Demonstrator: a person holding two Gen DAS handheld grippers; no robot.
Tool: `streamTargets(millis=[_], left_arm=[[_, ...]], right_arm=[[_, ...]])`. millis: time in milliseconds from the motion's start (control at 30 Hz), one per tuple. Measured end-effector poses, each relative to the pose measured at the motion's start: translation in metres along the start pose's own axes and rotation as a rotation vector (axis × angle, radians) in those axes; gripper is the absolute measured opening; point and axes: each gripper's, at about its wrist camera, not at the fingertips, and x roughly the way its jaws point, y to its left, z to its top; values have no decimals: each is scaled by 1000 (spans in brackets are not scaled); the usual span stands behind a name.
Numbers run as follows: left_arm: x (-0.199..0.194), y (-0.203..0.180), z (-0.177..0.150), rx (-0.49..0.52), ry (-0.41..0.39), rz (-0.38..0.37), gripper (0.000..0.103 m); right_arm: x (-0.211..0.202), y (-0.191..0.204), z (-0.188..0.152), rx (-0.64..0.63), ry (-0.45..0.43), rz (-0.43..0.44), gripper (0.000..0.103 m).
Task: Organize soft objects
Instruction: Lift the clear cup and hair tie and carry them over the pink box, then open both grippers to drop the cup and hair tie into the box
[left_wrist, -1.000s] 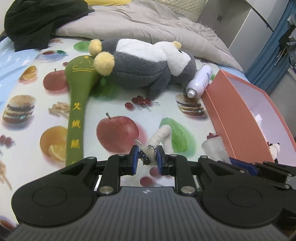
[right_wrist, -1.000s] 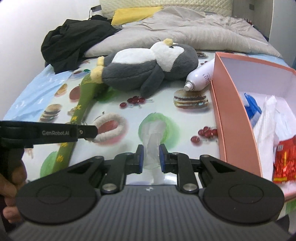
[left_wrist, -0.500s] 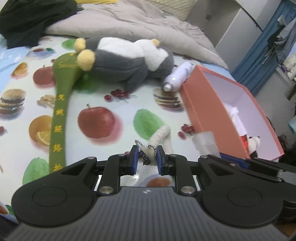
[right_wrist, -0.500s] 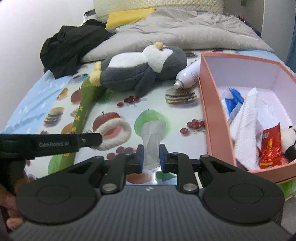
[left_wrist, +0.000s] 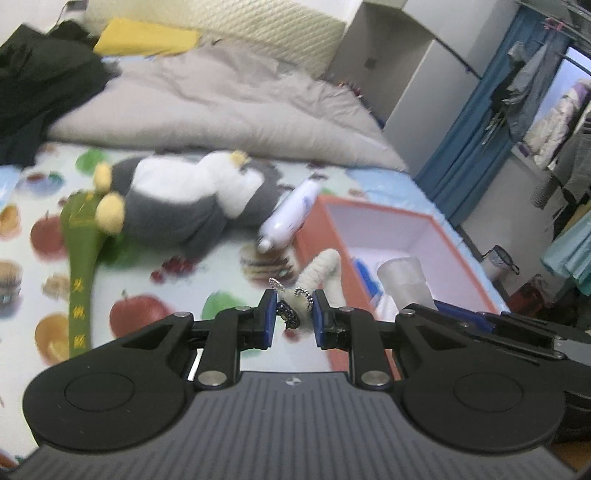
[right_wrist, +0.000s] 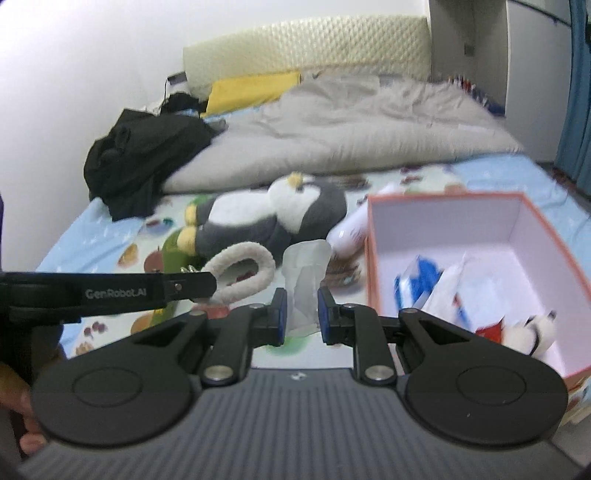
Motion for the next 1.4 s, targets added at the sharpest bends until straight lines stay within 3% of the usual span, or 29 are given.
streamTargets(millis=[233, 367, 533, 967, 1233, 1400], left_arm=[[3, -37, 24, 53, -14, -47, 24], [15, -61, 34, 84, -3, -78, 24], [43, -86, 42, 113, 25, -100, 24], [156, -125, 39, 184, 183, -101, 24], [215, -126, 32, 202, 271, -80, 24], [233, -119, 28, 211, 303, -70, 25]], right_arm=[[-23, -27, 23, 28, -71, -26, 21], [-30, -46, 30, 46, -95, -28, 21], [-31, -74, 32, 54, -118, -90, 21], [28, -157, 6, 186, 15, -141, 21], [74, -182, -11, 215, 108, -130, 22], [90, -190, -19, 227, 145, -128, 25]])
